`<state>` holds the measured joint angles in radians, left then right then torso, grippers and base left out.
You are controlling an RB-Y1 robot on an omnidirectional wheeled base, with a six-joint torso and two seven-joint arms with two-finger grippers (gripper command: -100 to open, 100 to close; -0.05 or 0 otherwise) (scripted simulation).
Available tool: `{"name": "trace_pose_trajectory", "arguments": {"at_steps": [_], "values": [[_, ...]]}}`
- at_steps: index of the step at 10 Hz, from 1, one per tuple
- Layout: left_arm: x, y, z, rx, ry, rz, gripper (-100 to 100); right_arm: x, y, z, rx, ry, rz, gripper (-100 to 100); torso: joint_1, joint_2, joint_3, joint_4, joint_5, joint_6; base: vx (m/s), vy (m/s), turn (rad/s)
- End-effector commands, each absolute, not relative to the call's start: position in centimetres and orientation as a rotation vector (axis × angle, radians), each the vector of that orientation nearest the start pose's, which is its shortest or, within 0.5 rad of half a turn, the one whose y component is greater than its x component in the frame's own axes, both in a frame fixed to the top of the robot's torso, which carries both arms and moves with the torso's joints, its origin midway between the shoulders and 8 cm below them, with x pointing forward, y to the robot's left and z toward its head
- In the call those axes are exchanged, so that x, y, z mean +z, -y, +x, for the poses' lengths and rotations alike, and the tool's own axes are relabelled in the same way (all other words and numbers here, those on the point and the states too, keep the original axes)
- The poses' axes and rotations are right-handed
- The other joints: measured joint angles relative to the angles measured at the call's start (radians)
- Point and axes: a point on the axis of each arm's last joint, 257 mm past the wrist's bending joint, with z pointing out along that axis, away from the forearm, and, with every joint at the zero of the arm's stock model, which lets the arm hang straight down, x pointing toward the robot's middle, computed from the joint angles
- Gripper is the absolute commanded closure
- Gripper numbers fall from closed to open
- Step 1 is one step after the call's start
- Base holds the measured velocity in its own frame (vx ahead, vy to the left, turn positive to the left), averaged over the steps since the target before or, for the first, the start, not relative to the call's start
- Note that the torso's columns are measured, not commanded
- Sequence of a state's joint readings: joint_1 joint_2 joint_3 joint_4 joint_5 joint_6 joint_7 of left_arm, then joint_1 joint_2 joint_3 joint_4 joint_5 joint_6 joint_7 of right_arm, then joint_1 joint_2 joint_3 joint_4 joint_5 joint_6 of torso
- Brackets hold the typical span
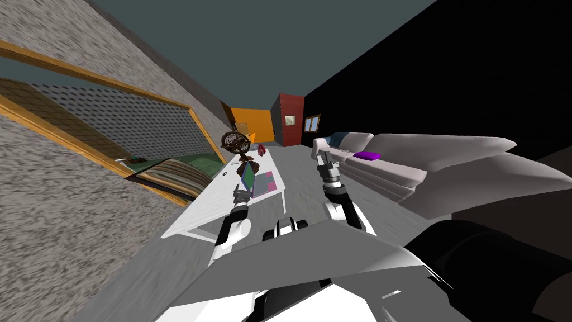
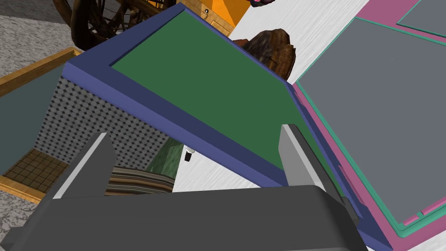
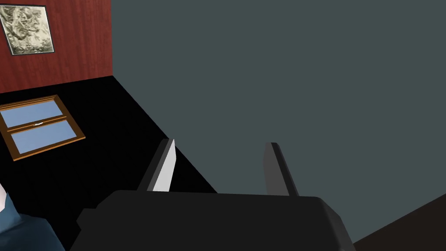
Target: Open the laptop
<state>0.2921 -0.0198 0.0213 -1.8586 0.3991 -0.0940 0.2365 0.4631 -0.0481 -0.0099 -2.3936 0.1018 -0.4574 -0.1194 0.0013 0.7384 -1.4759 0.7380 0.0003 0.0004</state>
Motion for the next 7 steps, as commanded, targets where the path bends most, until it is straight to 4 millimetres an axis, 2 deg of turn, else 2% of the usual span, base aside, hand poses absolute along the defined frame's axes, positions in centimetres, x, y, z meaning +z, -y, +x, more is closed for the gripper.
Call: {"name": "trace_pose_trajectory", "arguments": {"at_steps": [1, 6, 7], "values": [[-19.7, -32.3, 47.9, -1.566, -0.611, -1.570, -100, 7.6, 25.6, 33.0, 1.372, -0.611, 0.520, 0, -0.001, -0.001, -0.001, 0.000, 0.000, -0.001, -0.120, -0.019, -0.246], [-19.5, -38.5, 50.3, -1.486, -0.522, -1.574, -100, 7.6, 25.6, 33.0, 1.372, -0.611, 0.520, 0, 0.000, 0.000, 0.000, 0.000, 0.000, 0.000, -0.107, -0.023, -0.192], [-19.7, -38.6, 50.3, -1.482, -0.520, -1.577, -100, 7.6, 25.6, 33.0, 1.372, -0.611, 0.520, 0, 0.000, -0.001, 0.000, 0.000, 0.000, -0.001, -0.034, -0.001, 0.025]]}}
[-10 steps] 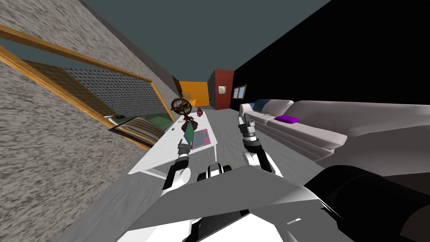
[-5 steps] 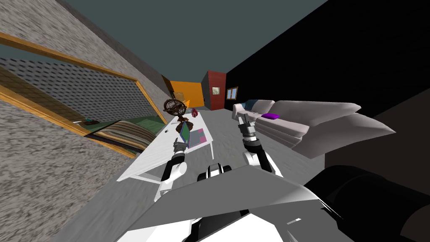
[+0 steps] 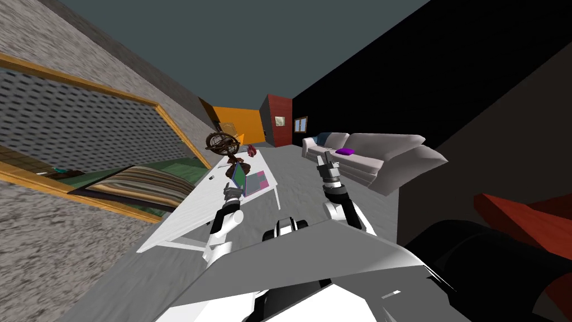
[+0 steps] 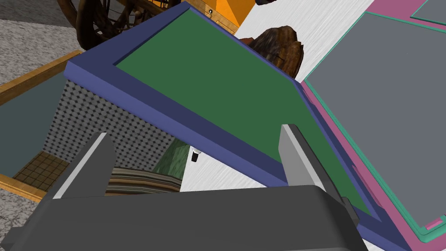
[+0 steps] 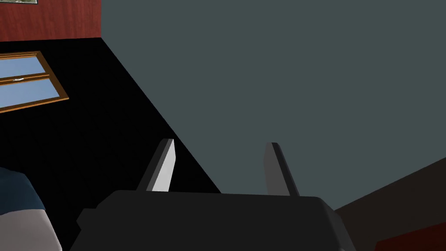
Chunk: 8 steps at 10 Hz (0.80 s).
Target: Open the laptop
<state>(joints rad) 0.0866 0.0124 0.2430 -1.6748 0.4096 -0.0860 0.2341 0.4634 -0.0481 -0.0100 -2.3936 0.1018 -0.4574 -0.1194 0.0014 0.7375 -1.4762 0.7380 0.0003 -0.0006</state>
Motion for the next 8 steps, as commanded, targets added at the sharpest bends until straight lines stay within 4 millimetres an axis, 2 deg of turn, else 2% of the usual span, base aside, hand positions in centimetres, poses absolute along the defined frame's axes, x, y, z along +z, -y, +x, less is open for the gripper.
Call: {"name": "trace_pose_trajectory", "arguments": {"at_steps": [1, 3, 7, 8], "values": [[-19.5, -40.4, 51.0, -1.464, -0.494, -1.580, -100, 7.6, 25.6, 33.0, 1.372, -0.611, 0.520, 0, 0.000, -0.003, -0.002, -0.001, 0.000, -0.001, -0.077, -0.023, -0.260], [-19.4, -42.5, 51.6, -1.441, -0.455, -1.588, -100, 7.6, 25.6, 33.0, 1.372, -0.611, 0.520, 0, -0.001, 0.001, 0.001, 0.000, 0.000, 0.000, -0.086, -0.023, -0.167], [-18.8, -46.9, 53.1, -1.407, -0.354, -1.612, -100, 8.8, 25.2, 33.0, 1.396, -0.573, 0.505, 0, 0.000, 0.034, 0.012, 0.003, 0.007, 0.014, -0.067, -0.018, -0.180], [-18.5, -47.8, 53.4, -1.405, -0.320, -1.615, -100, 9.3, 25.0, 33.0, 1.407, -0.557, 0.497, 0, -0.003, 0.044, 0.018, 0.003, 0.009, 0.023, -0.064, -0.036, -0.083]]}}
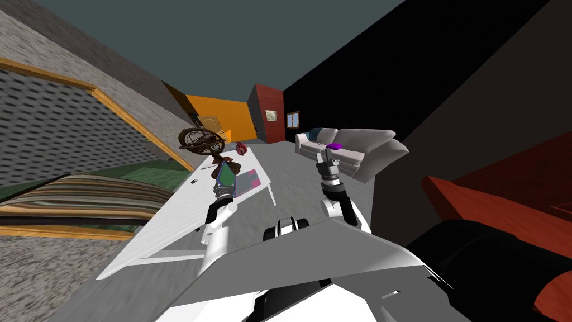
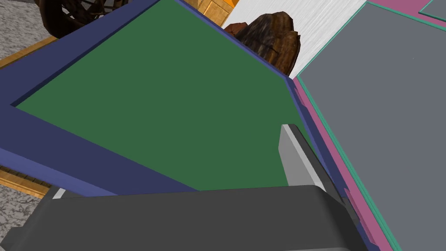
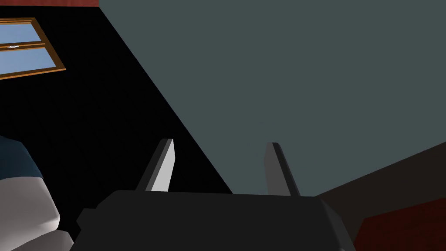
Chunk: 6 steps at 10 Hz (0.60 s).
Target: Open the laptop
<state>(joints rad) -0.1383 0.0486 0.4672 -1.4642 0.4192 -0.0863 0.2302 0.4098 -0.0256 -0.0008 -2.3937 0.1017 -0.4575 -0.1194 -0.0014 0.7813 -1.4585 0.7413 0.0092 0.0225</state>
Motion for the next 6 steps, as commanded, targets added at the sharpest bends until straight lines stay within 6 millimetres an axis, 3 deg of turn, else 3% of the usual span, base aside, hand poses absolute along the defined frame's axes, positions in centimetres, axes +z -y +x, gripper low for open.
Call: {"name": "trace_pose_trajectory", "arguments": {"at_steps": [1, 2, 4, 5, 6], "values": [[-18.0, -47.3, 53.2, -1.413, -0.335, -1.598, -100, 9.8, 24.9, 33.0, 1.417, -0.541, 0.491, 0, -0.002, 0.004, 0.004, 0.001, -0.001, 0.001, 0.037, -0.009, 0.059], [-18.7, -45.9, 52.7, -1.417, -0.372, -1.601, 100, 10.0, 24.8, 33.0, 1.422, -0.535, 0.487, 0, -0.002, -0.004, 0.004, 0.003, -0.006, -0.006, 0.043, 0.011, 0.183], [-18.8, -43.6, 52.2, -1.439, -0.420, -1.586, 100, 10.1, 24.7, 33.0, 1.424, -0.534, 0.484, 0, -0.003, -0.028, -0.006, 0.001, -0.014, -0.020, 0.059, 0.031, 0.202], [-19.0, -43.6, 52.0, -1.435, -0.425, -1.590, 100, 10.1, 24.7, 33.0, 1.424, -0.534, 0.484, 0, -0.003, -0.038, -0.013, -0.001, -0.013, -0.021, 0.015, 0.017, 0.022], [-19.1, -41.9, 51.5, -1.452, -0.455, -1.582, 100, 10.1, 24.7, 33.0, 1.425, -0.533, 0.483, 0, -0.003, -0.041, -0.015, -0.003, -0.012, -0.019, 0.070, 0.021, 0.240]]}}
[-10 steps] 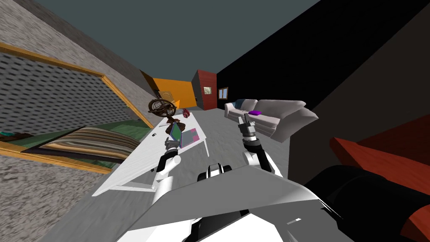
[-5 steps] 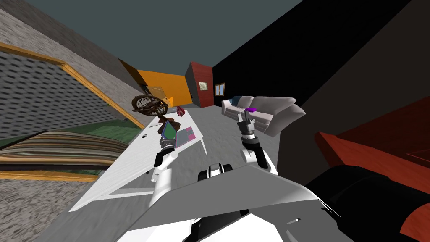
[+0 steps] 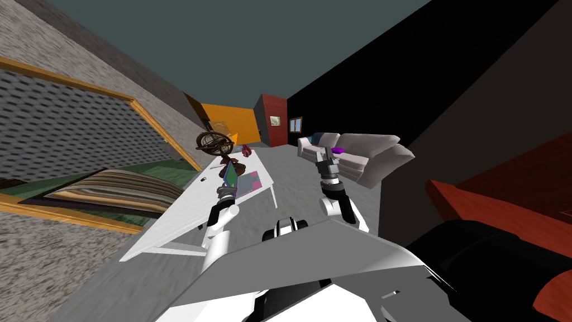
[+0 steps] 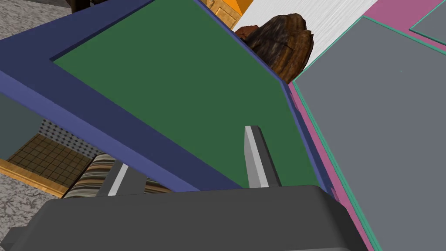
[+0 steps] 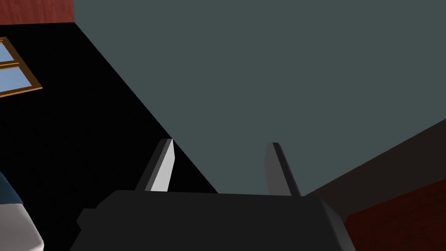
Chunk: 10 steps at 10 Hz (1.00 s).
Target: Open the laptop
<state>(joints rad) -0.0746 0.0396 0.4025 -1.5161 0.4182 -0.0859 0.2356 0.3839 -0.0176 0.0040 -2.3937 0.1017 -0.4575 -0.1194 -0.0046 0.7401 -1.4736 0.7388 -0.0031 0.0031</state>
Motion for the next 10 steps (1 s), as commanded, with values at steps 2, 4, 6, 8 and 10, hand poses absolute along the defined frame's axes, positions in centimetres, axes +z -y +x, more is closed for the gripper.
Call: {"name": "trace_pose_trajectory", "arguments": {"at_steps": [2, 4, 6, 8, 10], "values": [[-19.1, -39.7, 50.7, -1.477, -0.494, -1.572, 100, 10.1, 24.7, 33.0, 1.425, -0.533, 0.483, 0, 0.005, -0.005, -0.004, -0.002, 0.003, -0.003, 0.099, 0.031, 0.198], [-18.9, -37.3, 49.8, -1.508, -0.531, -1.560, 100, 10.1, 24.7, 33.0, 1.424, -0.533, 0.483, 0, 0.008, -0.006, -0.005, -0.003, 0.005, -0.003, 0.113, 0.031, 0.199], [-18.6, -35.0, 48.8, -1.542, -0.560, -1.550, 100, 10.1, 24.7, 33.0, 1.424, -0.533, 0.483, 0, 0.006, -0.004, -0.003, -0.003, 0.004, -0.004, 0.111, 0.005, 0.243], [-20.0, -33.5, 48.3, -1.544, -0.595, -1.577, 100, 10.1, 24.7, 33.0, 1.425, -0.533, 0.483, 0, 0.005, -0.003, -0.002, -0.002, 0.004, -0.001, 0.071, 0.010, 0.054], [-20.1, -31.0, 47.1, -1.580, -0.623, -1.581, 100, 10.1, 24.7, 33.0, 1.424, -0.534, 0.483, 0, 0.005, -0.004, -0.004, -0.002, 0.003, -0.003, 0.074, 0.023, 0.190]]}}
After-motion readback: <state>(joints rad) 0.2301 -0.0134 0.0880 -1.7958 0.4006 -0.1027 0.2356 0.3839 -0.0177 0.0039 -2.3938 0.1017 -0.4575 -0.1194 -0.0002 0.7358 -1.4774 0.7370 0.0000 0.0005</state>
